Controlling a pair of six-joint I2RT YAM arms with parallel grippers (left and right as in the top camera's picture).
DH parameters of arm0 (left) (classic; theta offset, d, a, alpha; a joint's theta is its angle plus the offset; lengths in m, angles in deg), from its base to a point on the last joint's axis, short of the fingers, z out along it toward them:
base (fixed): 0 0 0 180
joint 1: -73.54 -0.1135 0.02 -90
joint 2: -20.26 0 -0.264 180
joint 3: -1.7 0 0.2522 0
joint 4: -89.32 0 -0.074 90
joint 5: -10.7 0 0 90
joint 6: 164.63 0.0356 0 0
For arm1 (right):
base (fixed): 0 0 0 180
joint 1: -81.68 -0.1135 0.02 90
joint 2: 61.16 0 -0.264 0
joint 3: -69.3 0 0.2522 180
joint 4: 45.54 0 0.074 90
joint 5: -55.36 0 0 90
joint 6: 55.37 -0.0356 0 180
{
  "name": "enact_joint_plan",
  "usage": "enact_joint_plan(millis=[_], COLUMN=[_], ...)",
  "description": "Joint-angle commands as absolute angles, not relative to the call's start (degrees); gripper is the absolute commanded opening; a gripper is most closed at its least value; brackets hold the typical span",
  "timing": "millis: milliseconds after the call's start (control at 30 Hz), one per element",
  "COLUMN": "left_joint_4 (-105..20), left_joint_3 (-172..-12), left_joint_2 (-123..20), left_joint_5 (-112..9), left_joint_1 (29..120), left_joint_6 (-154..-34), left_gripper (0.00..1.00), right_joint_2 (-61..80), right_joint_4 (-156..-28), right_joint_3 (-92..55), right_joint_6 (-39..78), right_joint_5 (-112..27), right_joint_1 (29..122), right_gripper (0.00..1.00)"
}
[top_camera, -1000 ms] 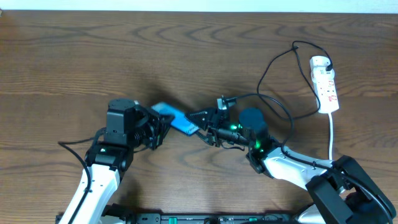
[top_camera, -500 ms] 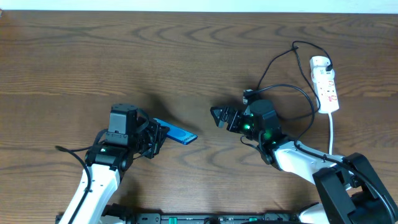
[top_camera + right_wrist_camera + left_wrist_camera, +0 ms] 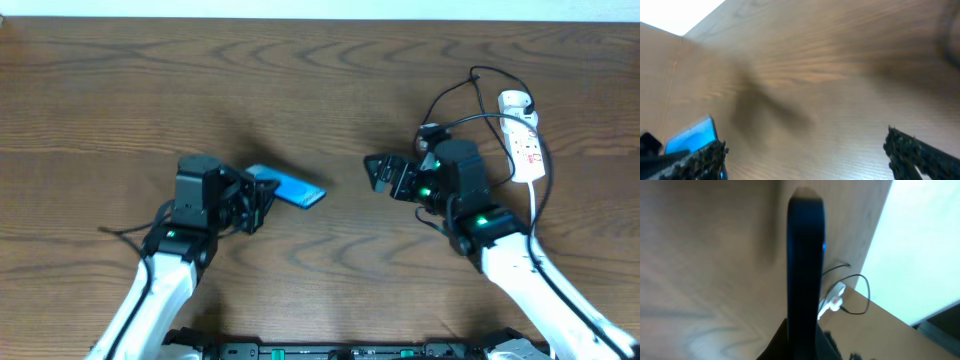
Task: Plug charger to phone and switch on socket
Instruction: 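Release the phone from the right gripper and pull it back, then reach the right gripper to the black cable near the power strip and grasp it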
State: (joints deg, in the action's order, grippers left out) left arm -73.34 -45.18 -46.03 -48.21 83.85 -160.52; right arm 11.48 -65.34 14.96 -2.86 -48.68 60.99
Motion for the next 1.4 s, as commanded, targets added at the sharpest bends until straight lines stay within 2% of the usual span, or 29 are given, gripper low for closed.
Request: enact_joint_plan(millis=[0, 133, 300, 467, 600, 700, 933, 1133, 1367], left_joint_4=[-82.1, -96.1, -100.9, -101.5, -101.5, -101.5, -101.5, -101.5, -101.5], left_joint_3=[-46.0, -46.0, -46.0, -46.0, -46.0, -46.0, -46.0, -46.0, -46.0], left_joint_2=[-53.8, -65.1, -68.5, -68.5, -68.5, -68.5, -68.5, -68.5, -68.5], left_joint_5=[-40.5, -27.5, -17.3, -9.0, -7.7, -8.0, -12.5, -12.5, -12.5], left_joint_1=[83.9, 83.9, 83.9, 83.9, 83.9, 83.9, 83.9, 83.9, 83.9], left_joint_6=[-160.9, -165.5, -168.0, -168.2, -168.2, -168.2, -168.2, -168.2, -168.2], left_gripper=[0.08, 0.07, 0.08, 0.08, 0.08, 0.08, 0.08, 0.08, 0.08], right_joint_2=[8.1, 6.5, 7.3, 11.9, 13.2, 15.7, 33.6, 53.3, 67.5], right_joint_4=[-75.0, -77.5, -78.4, -78.4, -80.6, -89.3, -106.6, -107.9, -103.8], right_joint_3=[6.7, 4.2, 4.7, 4.8, 2.6, -5.5, -27.0, -41.8, -49.2], right_joint_6=[1.4, 1.9, 2.9, 3.1, 3.0, 1.9, 0.8, -0.7, -4.7], right_joint_5=[-42.1, -44.0, -42.6, -24.5, -23.8, -18.8, -11.4, -8.8, -2.8], right_joint_1=[61.8, 61.8, 61.7, 61.8, 61.8, 62.0, 62.5, 64.9, 68.0], right_gripper=[0.99, 0.99, 0.99, 0.99, 0.99, 0.99, 0.98, 0.98, 0.93])
